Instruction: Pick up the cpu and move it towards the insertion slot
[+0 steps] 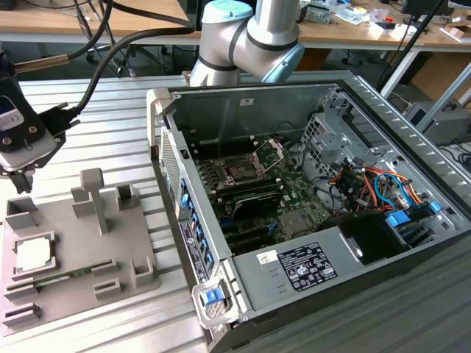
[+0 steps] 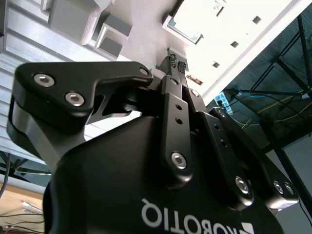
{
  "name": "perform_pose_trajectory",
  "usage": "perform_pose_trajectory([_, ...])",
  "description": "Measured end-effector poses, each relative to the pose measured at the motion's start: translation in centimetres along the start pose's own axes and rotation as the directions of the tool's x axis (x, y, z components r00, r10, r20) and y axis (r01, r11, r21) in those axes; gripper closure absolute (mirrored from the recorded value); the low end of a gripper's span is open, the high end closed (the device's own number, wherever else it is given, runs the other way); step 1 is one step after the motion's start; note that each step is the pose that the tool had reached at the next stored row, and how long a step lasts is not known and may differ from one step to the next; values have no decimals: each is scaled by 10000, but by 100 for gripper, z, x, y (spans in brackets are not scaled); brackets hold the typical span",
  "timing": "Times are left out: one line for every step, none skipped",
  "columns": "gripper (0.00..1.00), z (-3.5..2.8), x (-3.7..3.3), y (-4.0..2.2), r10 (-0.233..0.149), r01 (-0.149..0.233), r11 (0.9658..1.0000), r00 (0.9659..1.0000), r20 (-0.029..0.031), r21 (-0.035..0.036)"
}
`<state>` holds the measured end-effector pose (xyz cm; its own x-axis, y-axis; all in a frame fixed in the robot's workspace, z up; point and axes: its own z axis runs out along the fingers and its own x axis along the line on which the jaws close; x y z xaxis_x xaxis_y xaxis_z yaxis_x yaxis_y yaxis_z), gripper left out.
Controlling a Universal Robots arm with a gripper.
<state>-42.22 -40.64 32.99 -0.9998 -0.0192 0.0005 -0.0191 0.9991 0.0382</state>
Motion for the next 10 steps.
perform_pose_trajectory([89, 1, 1, 0, 0, 0, 10000, 10000, 0, 0])
perform_pose_trajectory([89, 3, 2, 0, 0, 0, 10000, 10000, 0, 1])
perform_pose_trajectory([89, 4, 3, 0, 0, 0, 10000, 10000, 0, 0])
perform_pose_trajectory([89, 5, 4, 0, 0, 0, 10000, 10000, 0, 0])
perform_pose_trajectory([89, 6, 5, 0, 1, -1, 10000, 10000, 1, 0])
perform_pose_trajectory([89, 7, 6, 0, 0, 0, 10000, 10000, 0, 0])
perform_pose_trajectory([89, 9, 7, 0, 0, 0, 10000, 10000, -1, 1])
perform_pose_trajectory([89, 10, 7, 0, 0, 0, 10000, 10000, -1, 1])
perform_pose_trajectory([89, 11, 8, 0, 1, -1, 10000, 10000, -1, 1])
perform_pose_trajectory([89, 13, 9, 0, 0, 0, 10000, 10000, 0, 1])
